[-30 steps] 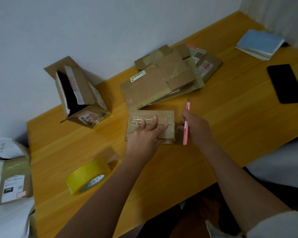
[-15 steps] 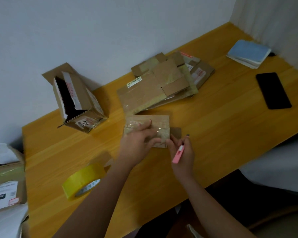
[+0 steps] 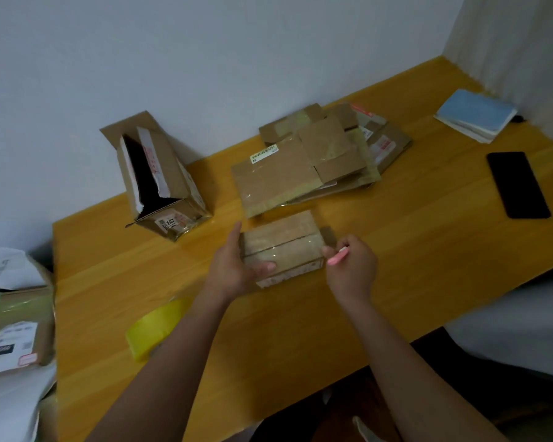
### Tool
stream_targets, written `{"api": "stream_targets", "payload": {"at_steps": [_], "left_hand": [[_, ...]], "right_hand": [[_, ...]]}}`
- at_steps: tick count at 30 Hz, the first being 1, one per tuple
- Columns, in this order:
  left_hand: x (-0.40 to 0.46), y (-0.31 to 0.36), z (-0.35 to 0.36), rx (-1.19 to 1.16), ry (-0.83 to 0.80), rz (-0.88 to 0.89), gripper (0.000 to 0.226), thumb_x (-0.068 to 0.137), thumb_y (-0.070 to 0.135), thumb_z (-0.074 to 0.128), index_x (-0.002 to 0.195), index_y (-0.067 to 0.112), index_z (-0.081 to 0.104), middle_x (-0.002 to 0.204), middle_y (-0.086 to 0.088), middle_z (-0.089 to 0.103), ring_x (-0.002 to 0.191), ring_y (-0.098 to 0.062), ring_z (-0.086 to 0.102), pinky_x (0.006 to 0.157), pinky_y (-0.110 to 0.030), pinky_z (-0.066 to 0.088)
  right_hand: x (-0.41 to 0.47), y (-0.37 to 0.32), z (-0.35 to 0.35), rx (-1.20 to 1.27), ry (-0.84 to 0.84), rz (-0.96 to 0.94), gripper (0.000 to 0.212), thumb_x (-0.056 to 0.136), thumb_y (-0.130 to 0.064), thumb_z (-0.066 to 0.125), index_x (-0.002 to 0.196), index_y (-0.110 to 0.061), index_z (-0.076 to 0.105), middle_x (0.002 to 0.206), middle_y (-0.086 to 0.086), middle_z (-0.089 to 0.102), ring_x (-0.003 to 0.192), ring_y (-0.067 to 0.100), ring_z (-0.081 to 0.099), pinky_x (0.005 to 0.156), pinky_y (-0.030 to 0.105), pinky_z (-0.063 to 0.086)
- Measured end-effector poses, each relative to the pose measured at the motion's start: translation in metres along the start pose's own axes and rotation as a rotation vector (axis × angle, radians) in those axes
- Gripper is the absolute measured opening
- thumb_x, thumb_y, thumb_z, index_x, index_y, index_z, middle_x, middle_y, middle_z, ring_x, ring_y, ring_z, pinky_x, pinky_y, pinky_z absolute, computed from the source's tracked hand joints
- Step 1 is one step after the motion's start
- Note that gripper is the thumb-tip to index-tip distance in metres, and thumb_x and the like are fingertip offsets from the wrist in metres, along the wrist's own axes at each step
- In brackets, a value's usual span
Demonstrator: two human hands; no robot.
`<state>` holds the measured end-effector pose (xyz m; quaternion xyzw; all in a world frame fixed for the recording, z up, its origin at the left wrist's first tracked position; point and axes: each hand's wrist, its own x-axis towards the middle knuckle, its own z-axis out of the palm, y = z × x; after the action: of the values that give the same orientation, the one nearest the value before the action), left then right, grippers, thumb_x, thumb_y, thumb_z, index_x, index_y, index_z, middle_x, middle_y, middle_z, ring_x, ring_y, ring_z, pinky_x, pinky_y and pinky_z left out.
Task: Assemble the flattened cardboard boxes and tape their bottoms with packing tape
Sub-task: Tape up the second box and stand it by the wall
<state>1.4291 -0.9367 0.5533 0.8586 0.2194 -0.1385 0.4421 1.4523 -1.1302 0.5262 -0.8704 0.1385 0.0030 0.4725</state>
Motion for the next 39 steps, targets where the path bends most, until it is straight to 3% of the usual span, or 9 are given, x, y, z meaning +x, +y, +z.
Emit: {"api": "stream_targets", "payload": {"at_steps": [6, 11, 14, 18, 22, 28, 32, 36, 39], "left_hand": [[-0.014, -0.010, 0.002, 0.074, -0.066, 0.001, 0.076, 0.079, 0.050, 0.073, 0.141, 0.017, 0.045, 0.128, -0.004, 0.060, 0.107, -0.024, 0.061, 0.088, -0.045, 0.054], [-0.022, -0.016, 0.006, 0.088, -0.102, -0.059, 0.069, 0.071, 0.053, 0.079, 0.127, 0.016, 0.059, 0.086, 0.001, 0.068, 0.074, -0.014, 0.065, 0.061, -0.030, 0.053], [-0.032, -0.019, 0.021, 0.260, -0.193, -0.149, 0.091, 0.061, 0.076, 0.069, 0.129, 0.016, 0.060, 0.099, -0.005, 0.072, 0.079, -0.016, 0.068, 0.066, -0.032, 0.058], [-0.039, -0.014, 0.028, 0.350, -0.106, -0.090, 0.083, 0.071, 0.073, 0.064, 0.135, 0.021, 0.056, 0.115, -0.001, 0.068, 0.090, -0.014, 0.065, 0.072, -0.035, 0.056], [-0.029, -0.005, 0.023, 0.193, -0.173, -0.069, 0.119, 0.062, 0.051, 0.086, 0.155, 0.025, 0.015, 0.148, -0.005, 0.041, 0.132, -0.025, 0.043, 0.100, -0.040, 0.045], [-0.015, 0.001, 0.035, -0.023, -0.338, -0.027, 0.148, 0.058, 0.032, 0.093, 0.140, 0.051, -0.029, 0.153, -0.005, 0.033, 0.129, -0.027, 0.047, 0.095, -0.043, 0.052], [-0.010, 0.006, 0.033, -0.104, -0.375, 0.024, 0.143, 0.064, 0.022, 0.089, 0.143, 0.050, -0.026, 0.157, 0.001, 0.018, 0.132, -0.029, 0.042, 0.089, -0.043, 0.055], [-0.001, 0.008, 0.023, -0.322, -0.396, -0.054, 0.129, 0.071, 0.008, 0.084, 0.147, 0.053, -0.010, 0.148, 0.000, 0.026, 0.120, -0.025, 0.047, 0.073, -0.042, 0.060], [0.000, 0.005, 0.022, -0.426, -0.409, -0.093, 0.119, 0.077, 0.002, 0.078, 0.146, 0.057, -0.002, 0.147, -0.003, 0.030, 0.119, -0.027, 0.048, 0.068, -0.043, 0.061]], "right_hand": [[0.003, -0.014, 0.004, 0.014, 0.052, -0.107, 0.023, 0.089, -0.002, 0.066, 0.078, -0.015, 0.050, 0.074, -0.006, 0.054, 0.070, 0.011, 0.057, 0.048, 0.017, 0.040], [0.017, -0.011, 0.003, 0.067, -0.099, -0.123, 0.024, 0.090, -0.006, 0.066, 0.081, -0.017, 0.047, 0.093, 0.001, 0.063, 0.087, 0.011, 0.063, 0.056, 0.010, 0.044], [0.038, -0.018, 0.003, 0.102, -0.236, -0.041, 0.035, 0.090, 0.007, 0.057, 0.075, -0.019, 0.040, 0.118, 0.010, 0.064, 0.110, 0.013, 0.059, 0.058, 0.005, 0.045], [0.044, -0.018, 0.004, 0.044, -0.293, -0.082, 0.034, 0.089, 0.011, 0.051, 0.075, -0.017, 0.037, 0.119, 0.007, 0.065, 0.101, 0.011, 0.060, 0.061, 0.006, 0.044], [0.046, -0.015, 0.002, -0.107, -0.396, -0.149, 0.029, 0.089, 0.003, 0.057, 0.085, -0.019, 0.038, 0.094, 0.009, 0.060, 0.086, 0.026, 0.060, 0.056, 0.029, 0.046], [0.030, -0.014, 0.009, 0.044, -0.453, -0.156, 0.025, 0.094, -0.004, 0.057, 0.104, -0.025, 0.047, 0.105, -0.001, 0.055, 0.091, 0.009, 0.056, 0.067, 0.015, 0.045], [0.040, -0.025, 0.001, 0.087, -0.536, -0.196, 0.044, 0.094, -0.008, 0.060, 0.081, -0.041, 0.034, 0.134, 0.003, 0.054, 0.114, 0.006, 0.046, 0.081, 0.017, 0.042], [0.034, -0.010, -0.013, 0.030, -0.560, -0.093, 0.025, 0.094, -0.026, 0.062, 0.086, -0.025, 0.039, 0.122, 0.015, 0.057, 0.107, 0.031, 0.059, 0.081, 0.051, 0.056], [0.020, 0.005, -0.015, 0.029, -0.631, -0.086, 0.032, 0.092, -0.027, 0.065, 0.081, -0.025, 0.035, 0.097, 0.010, 0.057, 0.085, 0.024, 0.057, 0.067, 0.037, 0.049]]}}
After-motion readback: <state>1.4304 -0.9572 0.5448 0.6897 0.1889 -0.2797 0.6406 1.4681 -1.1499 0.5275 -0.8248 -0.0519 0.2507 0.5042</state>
